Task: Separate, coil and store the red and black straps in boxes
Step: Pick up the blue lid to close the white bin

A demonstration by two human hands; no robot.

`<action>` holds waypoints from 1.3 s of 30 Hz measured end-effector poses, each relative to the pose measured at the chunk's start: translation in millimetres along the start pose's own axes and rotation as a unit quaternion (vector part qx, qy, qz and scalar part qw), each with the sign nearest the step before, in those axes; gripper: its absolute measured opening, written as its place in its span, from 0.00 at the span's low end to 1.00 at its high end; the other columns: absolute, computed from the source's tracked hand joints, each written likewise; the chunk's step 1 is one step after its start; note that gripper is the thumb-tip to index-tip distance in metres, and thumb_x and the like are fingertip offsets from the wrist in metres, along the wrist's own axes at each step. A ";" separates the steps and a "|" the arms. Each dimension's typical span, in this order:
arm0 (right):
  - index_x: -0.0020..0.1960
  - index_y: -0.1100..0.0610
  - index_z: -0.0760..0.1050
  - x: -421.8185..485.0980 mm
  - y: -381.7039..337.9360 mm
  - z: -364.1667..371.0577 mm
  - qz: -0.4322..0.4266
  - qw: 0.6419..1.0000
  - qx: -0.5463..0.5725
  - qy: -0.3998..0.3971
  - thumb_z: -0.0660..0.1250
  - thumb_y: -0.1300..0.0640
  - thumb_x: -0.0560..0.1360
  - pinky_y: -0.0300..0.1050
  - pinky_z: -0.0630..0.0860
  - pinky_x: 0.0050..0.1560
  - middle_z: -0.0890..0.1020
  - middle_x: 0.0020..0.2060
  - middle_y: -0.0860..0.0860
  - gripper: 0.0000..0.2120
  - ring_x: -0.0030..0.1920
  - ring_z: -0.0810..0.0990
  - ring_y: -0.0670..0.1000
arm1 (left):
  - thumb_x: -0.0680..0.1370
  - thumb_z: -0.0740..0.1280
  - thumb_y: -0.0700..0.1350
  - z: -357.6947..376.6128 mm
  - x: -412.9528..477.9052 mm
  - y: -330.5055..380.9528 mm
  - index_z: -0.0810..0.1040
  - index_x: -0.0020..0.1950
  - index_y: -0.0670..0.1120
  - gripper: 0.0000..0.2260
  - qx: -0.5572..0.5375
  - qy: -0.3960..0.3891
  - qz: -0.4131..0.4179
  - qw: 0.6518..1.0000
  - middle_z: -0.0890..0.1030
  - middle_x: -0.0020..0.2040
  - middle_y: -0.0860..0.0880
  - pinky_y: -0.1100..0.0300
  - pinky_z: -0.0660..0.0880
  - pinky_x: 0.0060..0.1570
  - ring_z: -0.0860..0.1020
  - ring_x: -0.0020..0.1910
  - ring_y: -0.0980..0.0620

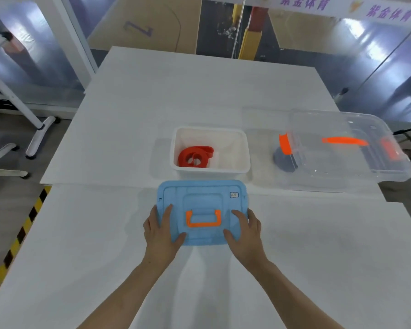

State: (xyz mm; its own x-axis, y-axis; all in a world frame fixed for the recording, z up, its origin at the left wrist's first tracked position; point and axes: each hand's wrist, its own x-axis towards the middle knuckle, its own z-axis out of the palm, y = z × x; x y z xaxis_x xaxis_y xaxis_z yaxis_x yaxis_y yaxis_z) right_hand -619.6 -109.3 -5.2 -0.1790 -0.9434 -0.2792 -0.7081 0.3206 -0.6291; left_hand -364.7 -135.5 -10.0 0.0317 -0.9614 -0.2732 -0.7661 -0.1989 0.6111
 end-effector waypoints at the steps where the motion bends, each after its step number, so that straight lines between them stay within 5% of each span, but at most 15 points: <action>1: 0.78 0.48 0.64 -2.1 -5.3 -4.7 -0.002 1.000 0.009 0.014 0.70 0.47 0.80 0.60 0.66 0.78 0.58 0.80 0.57 0.29 0.80 0.55 0.59 | 0.77 0.75 0.53 -7.1 2.1 7.4 0.58 0.84 0.53 0.40 0.001 0.018 0.016 1.000 0.50 0.83 0.40 0.38 0.58 0.78 0.52 0.80 0.38; 10: 0.78 0.49 0.65 81.8 -68.1 -71.0 -0.027 0.996 0.006 0.084 0.70 0.49 0.80 0.62 0.64 0.77 0.61 0.79 0.62 0.28 0.77 0.61 0.65 | 0.76 0.75 0.56 -69.2 100.3 102.1 0.59 0.83 0.50 0.41 0.019 0.066 0.049 0.996 0.59 0.81 0.39 0.42 0.62 0.73 0.61 0.75 0.34; 14: 0.71 0.50 0.70 138.5 -88.6 -94.6 -0.026 0.996 -0.042 0.075 0.70 0.48 0.78 0.61 0.68 0.73 0.66 0.75 0.61 0.24 0.70 0.67 0.67 | 0.74 0.76 0.57 -83.8 155.9 123.0 0.62 0.80 0.50 0.39 0.018 0.050 0.044 0.998 0.69 0.75 0.42 0.45 0.65 0.70 0.67 0.74 0.36; 19: 0.71 0.50 0.70 183.2 -102.3 -107.6 -0.023 0.997 -0.060 0.035 0.69 0.45 0.78 0.60 0.70 0.70 0.70 0.69 0.59 0.24 0.68 0.67 0.64 | 0.73 0.75 0.61 -95.0 205.1 132.1 0.60 0.81 0.49 0.42 0.030 0.023 0.026 0.999 0.68 0.77 0.43 0.44 0.64 0.72 0.66 0.76 0.38; 27: 0.77 0.47 0.67 198.0 -81.5 -91.8 -0.043 0.990 -0.135 -0.011 0.66 0.39 0.79 0.60 0.68 0.74 0.61 0.77 0.57 0.29 0.73 0.63 0.63 | 0.77 0.73 0.59 -75.1 196.0 114.5 0.52 0.84 0.50 0.43 0.057 -0.085 0.020 0.995 0.55 0.81 0.42 0.43 0.60 0.76 0.54 0.79 0.38; 39: 0.80 0.46 0.65 193.1 -64.6 -90.5 -0.066 0.982 -0.178 -0.018 0.62 0.35 0.81 0.60 0.68 0.77 0.56 0.81 0.58 0.31 0.76 0.61 0.62 | 0.78 0.69 0.65 -60.1 189.3 103.1 0.52 0.83 0.51 0.42 0.118 -0.093 0.042 0.988 0.42 0.83 0.40 0.42 0.61 0.78 0.47 0.81 0.36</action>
State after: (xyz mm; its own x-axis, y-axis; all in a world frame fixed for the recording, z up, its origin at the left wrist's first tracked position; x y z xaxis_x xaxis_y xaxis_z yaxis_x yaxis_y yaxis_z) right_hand -670.3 -319.8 47.2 -0.0506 -0.9689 -0.2424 -0.9187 0.1403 -0.3692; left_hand -399.1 -349.4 46.0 -0.1404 -0.9166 -0.3744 -0.8900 -0.0489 0.4534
